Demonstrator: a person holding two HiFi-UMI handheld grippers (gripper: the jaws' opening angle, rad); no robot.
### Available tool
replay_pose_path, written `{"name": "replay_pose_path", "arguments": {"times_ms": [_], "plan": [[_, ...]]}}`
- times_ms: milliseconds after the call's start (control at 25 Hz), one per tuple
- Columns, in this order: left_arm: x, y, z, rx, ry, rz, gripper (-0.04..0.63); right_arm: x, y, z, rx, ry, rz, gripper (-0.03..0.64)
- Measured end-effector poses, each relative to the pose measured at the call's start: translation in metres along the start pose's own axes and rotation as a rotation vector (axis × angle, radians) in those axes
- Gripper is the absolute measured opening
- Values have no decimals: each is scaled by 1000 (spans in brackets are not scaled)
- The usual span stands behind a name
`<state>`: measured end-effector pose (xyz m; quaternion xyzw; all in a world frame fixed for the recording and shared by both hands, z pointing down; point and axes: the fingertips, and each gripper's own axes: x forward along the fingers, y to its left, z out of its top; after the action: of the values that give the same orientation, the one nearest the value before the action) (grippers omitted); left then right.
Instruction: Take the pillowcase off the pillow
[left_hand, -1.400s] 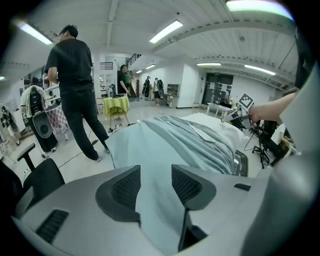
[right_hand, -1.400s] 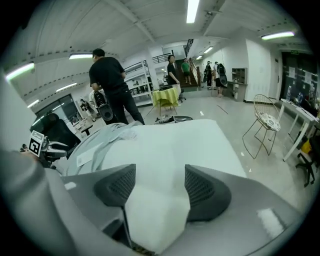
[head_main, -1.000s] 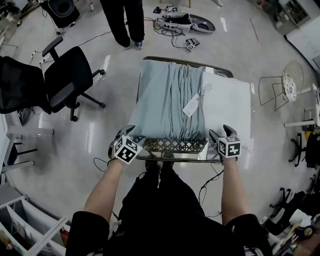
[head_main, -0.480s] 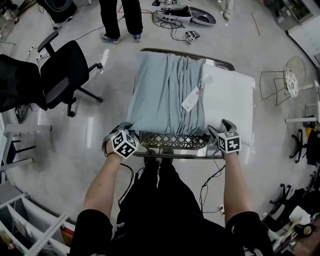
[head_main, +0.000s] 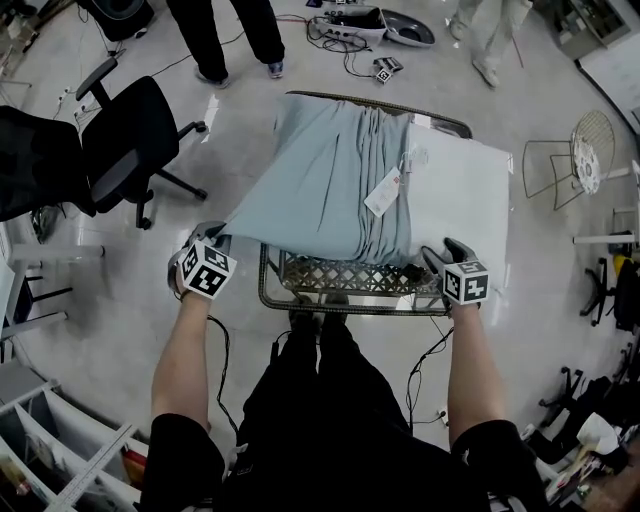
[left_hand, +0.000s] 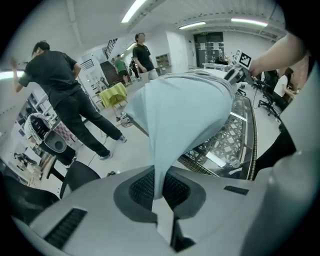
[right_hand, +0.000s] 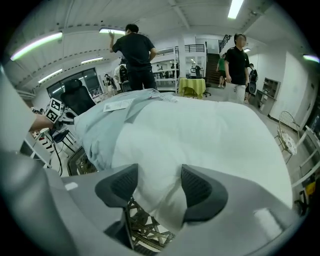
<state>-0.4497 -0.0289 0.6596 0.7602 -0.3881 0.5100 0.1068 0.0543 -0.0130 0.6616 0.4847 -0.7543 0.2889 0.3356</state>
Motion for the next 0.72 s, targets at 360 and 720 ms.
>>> {"name": "replay_pose_path", "arguments": {"times_ms": [360, 720], "plan": [[-11, 49, -1, -265, -112, 25, 9, -3, 8, 6, -2, -3, 44, 270], [-35, 22, 82, -403, -386, -60, 9, -16, 53, 11, -602, 94, 31, 387]]}}
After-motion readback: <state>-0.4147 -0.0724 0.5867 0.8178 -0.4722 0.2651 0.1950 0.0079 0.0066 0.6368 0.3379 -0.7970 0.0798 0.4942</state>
